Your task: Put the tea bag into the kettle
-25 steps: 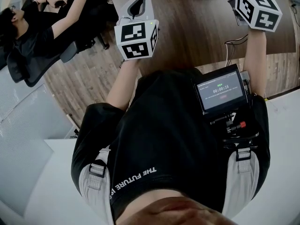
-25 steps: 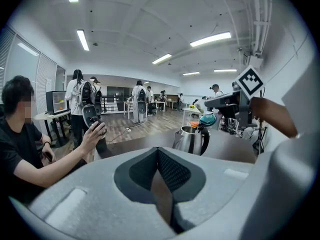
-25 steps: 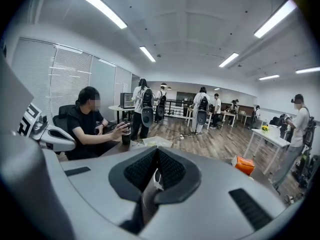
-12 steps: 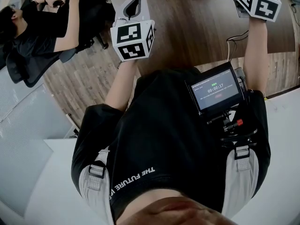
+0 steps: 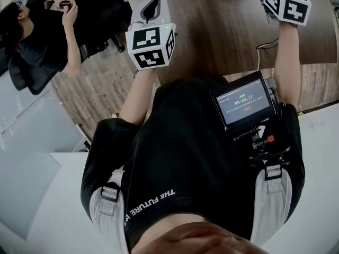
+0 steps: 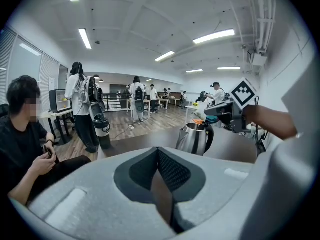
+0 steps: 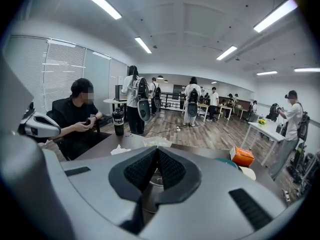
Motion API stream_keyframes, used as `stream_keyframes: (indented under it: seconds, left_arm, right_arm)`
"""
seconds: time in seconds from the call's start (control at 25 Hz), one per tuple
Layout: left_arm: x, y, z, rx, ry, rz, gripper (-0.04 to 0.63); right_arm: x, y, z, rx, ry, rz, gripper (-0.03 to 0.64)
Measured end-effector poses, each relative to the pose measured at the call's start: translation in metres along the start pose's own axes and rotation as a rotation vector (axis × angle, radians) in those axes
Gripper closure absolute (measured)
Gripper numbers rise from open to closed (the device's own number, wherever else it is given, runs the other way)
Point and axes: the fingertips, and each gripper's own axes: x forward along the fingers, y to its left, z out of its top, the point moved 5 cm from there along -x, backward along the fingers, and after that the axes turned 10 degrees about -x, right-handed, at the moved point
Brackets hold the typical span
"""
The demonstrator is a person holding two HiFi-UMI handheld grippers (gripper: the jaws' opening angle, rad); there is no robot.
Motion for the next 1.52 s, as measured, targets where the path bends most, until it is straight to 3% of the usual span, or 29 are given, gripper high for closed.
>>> stream_keyframes:
  seconds: [0.88, 1.52]
  left_arm:
    - [-0.006, -0.002, -0.009, 0.007, 0.042, 0.002, 0.591]
    - [-0.007, -0.001, -0.014, 0.008, 0.059, 0.002, 0.591]
  right_arm:
    - [0.014, 0.021, -0.033, 0.043, 0.079, 0.051, 0.609]
    - [0.009, 0.024, -0.037, 0.06, 0.089, 0.039, 0.609]
